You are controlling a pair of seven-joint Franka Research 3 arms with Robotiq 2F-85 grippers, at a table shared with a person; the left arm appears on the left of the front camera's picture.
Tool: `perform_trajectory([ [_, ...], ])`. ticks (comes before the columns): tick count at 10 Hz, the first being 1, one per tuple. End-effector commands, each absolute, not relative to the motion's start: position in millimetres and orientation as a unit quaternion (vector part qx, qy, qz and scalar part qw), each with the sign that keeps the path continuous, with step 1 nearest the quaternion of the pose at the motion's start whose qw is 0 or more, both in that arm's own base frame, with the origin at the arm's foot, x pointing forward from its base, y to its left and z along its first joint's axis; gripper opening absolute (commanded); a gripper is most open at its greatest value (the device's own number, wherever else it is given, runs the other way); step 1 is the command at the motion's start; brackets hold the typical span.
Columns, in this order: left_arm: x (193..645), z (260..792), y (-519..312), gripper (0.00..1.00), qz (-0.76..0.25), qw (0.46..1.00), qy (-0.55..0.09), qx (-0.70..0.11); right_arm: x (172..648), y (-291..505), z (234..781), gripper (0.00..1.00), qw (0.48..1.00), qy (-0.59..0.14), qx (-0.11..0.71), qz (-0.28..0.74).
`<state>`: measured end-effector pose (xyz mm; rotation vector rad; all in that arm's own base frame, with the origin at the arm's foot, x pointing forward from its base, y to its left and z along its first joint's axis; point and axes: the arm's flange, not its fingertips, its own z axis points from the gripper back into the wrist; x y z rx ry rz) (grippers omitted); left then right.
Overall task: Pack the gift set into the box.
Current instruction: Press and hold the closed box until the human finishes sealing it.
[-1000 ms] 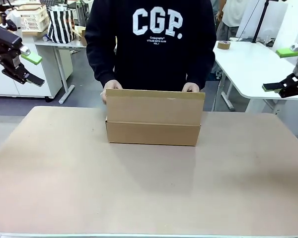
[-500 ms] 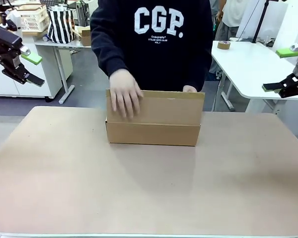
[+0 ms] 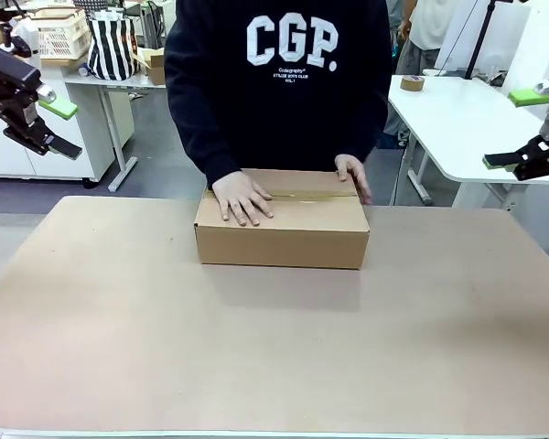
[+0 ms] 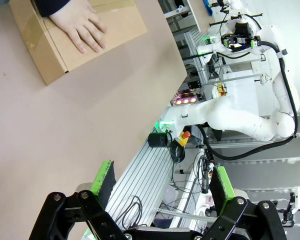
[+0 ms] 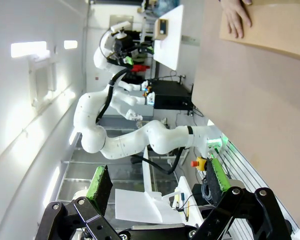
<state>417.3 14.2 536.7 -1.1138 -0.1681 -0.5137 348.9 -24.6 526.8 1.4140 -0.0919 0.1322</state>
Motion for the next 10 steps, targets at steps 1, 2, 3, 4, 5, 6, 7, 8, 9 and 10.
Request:
perform_trajectory([
  [1,416.0,537.2,15.3,1.0,-0.238,0.818,-0.077,-0.518,349.0,-24.7,530.3,1.0,0.757,-0.04,0.65,0.058],
  [2,416.0,537.2,15.3,1.0,-0.238,0.818,-0.077,-0.518,349.0,-24.7,530.3,1.0,0.757,-0.04,0.65,0.058],
  [3,416.0,537.2,15.3,1.0,-0.238,0.818,-0.077,-0.518,349.0,-24.7,530.3,1.0,0.757,-0.04,0.65,0.058],
  [4,416.0,537.2,15.3,1.0,-0.238,0.818,-0.077,-0.518,349.0,-24.7,530.3,1.0,0.757,-0.04,0.65,0.058],
  [5,416.0,537.2,15.3,1.0,-0.238,0.818,-0.077,-0.518,349.0,-24.7,530.3,1.0,0.757,-0.04,0.65,0.058],
  [6,416.0,537.2,15.3,1.0,-0.238,0.818,-0.077,-0.518,349.0,-24.7,530.3,1.0,0.757,-0.04,0.65,0.058],
  [7,416.0,537.2,15.3,1.0,-0.238,0.818,-0.077,-0.518,349.0,-24.7,530.3,1.0,0.757,-0.04,0.65,0.058],
  [8,416.0,537.2,15.3,1.0,-0.238,0.818,-0.077,-0.518,349.0,-24.7,530.3,1.0,0.757,-0.04,0.65,0.058],
  [9,416.0,537.2,15.3,1.0,-0.238,0.818,-0.077,-0.518,349.0,-24.7,530.3,1.0,0.757,-0.04,0.65,0.058],
  [10,416.0,537.2,15.3,1.0,-0.238,0.818,-0.077,-0.518,349.0,-24.7,530.3,1.0,0.757,-0.04,0.65,0.058],
])
